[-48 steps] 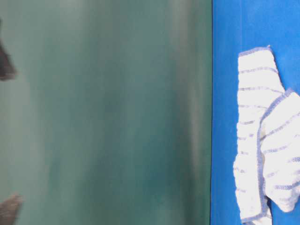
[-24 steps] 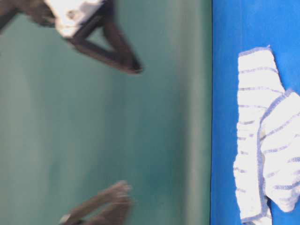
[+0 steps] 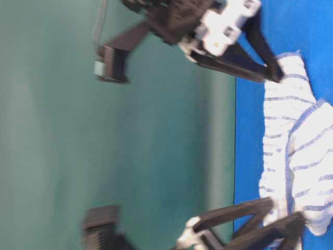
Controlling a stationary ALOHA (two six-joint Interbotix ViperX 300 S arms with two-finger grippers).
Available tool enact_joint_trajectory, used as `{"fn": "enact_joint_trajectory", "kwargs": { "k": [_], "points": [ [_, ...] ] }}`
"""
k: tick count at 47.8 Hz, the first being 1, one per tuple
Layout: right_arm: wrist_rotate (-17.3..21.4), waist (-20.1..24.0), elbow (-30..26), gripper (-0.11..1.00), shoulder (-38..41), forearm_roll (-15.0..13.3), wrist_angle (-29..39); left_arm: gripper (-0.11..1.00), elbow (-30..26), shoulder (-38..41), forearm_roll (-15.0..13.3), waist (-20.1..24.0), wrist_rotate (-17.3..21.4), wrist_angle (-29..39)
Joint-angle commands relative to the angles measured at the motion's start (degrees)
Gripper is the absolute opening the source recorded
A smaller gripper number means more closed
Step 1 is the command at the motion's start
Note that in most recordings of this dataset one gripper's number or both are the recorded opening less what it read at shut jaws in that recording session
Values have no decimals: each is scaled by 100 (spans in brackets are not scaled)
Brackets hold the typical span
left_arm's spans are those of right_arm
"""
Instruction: Lift the towel with both arms.
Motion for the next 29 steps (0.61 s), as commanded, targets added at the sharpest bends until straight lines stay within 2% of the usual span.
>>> {"fn": "enact_joint_trajectory", "kwargs": {
  "k": [1, 11, 17, 21, 24, 28, 29],
  "points": [
    [9, -79, -123, 65, 229, 18, -167, 91, -132, 325, -9, -18, 9, -299],
    [9, -185, -202, 64, 510, 9, -185, 90, -220, 870, -9, -9, 9, -501],
    [9, -220, -211, 64, 510, 9, -202, 83, -246, 905, -9, 26, 9, -501],
    [9, -229, -211, 60, 510, -9, -211, 65, -237, 905, -9, 53, 18, -501],
    [0, -237, -220, 53, 510, -9, -202, 47, -237, 905, -9, 70, 18, -501],
    [0, -264, -220, 33, 510, -9, -185, 22, -237, 896, -9, 88, 26, -501],
    [0, -264, -220, 25, 510, -9, -185, 16, -237, 896, -9, 97, 26, -501]
  ]
}}
